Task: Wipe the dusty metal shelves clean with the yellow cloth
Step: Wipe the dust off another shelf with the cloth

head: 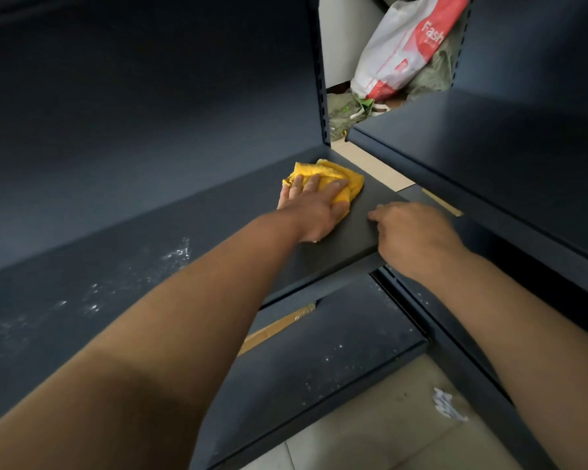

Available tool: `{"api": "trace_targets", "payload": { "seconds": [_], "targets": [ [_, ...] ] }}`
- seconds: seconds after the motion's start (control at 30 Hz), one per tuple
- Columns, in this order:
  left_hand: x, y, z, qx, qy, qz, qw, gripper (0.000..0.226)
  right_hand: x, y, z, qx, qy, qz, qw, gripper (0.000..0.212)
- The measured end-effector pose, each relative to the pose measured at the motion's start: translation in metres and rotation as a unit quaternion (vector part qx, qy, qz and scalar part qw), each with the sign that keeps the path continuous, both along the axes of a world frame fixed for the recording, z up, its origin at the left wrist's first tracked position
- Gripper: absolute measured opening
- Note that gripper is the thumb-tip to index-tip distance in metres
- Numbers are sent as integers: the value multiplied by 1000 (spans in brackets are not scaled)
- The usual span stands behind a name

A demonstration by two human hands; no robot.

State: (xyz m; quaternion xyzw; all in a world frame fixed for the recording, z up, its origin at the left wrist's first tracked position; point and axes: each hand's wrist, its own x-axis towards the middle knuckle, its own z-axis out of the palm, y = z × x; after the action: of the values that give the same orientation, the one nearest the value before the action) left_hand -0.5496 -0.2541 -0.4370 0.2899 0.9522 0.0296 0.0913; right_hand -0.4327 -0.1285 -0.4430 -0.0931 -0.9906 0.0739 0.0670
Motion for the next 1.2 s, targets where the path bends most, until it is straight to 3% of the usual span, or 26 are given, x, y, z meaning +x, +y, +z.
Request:
{"api": "trace_targets", "payload": {
  "seconds": [0.17, 0.37, 0.53, 0.77, 1.2],
  "targets": [
    [-17, 30, -3, -5, -2, 46, 999, 55, -5, 4, 6, 44, -21, 13, 999, 28],
    [-13, 8, -3, -10, 14, 111, 994, 58, -10, -9, 7, 64, -25, -8, 998, 39],
    [-11, -65, -5, -15, 18, 192, 981, 59, -13, -43, 8, -28, -24, 49, 998, 36],
    [4, -173, -6, -30, 24, 256, 966, 60, -23, -137, 9, -105, -26, 213, 971, 44],
    [20, -340, -6, -32, 22, 365, 930, 63, -24, -184, -6, -61, -72, 195, 976, 51]
  ]
}}
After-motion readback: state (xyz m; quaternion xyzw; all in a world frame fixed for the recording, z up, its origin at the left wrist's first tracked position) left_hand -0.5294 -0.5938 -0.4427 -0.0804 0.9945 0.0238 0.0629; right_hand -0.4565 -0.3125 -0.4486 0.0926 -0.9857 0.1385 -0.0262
